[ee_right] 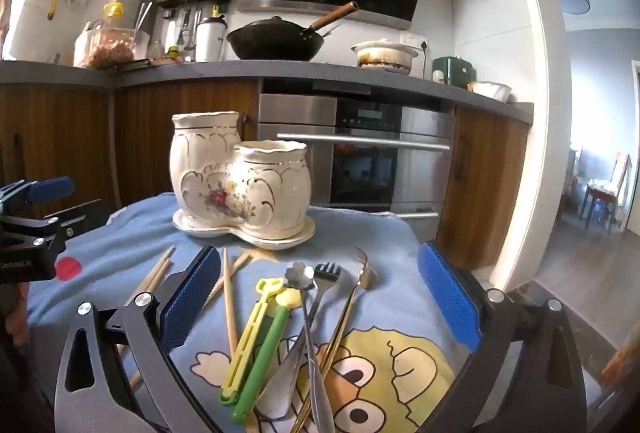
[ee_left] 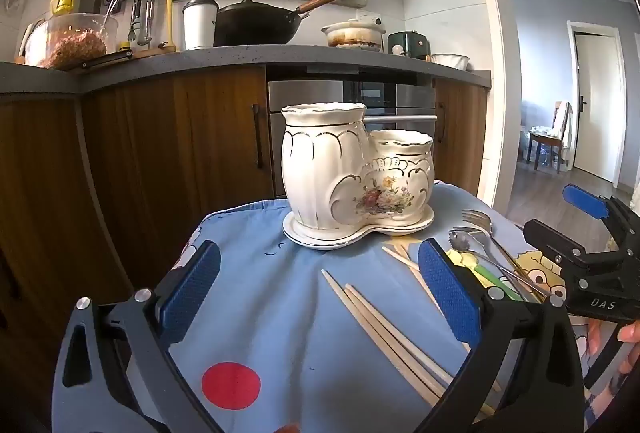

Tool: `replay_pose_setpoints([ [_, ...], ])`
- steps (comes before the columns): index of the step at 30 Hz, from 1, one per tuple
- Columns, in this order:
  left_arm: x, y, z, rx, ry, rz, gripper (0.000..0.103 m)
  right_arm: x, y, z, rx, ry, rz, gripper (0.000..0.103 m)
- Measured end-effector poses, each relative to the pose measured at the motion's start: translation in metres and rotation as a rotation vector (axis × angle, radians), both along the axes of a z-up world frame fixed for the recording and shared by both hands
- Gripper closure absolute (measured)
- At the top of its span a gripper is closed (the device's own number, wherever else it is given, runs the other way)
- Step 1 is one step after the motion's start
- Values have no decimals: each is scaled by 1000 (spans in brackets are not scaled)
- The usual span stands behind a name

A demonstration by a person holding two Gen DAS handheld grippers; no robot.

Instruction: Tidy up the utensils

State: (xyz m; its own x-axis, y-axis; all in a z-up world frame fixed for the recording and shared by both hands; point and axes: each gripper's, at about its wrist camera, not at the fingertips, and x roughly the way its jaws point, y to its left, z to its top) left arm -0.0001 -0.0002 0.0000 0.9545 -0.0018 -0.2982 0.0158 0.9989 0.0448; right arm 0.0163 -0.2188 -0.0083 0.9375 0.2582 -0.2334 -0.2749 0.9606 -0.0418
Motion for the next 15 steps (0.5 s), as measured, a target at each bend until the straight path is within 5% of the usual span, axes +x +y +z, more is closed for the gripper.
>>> replay_pose_setpoints([
  [15,0,-1,-2,10,1,2,5,0,2,-1,-2,-1,1,5],
])
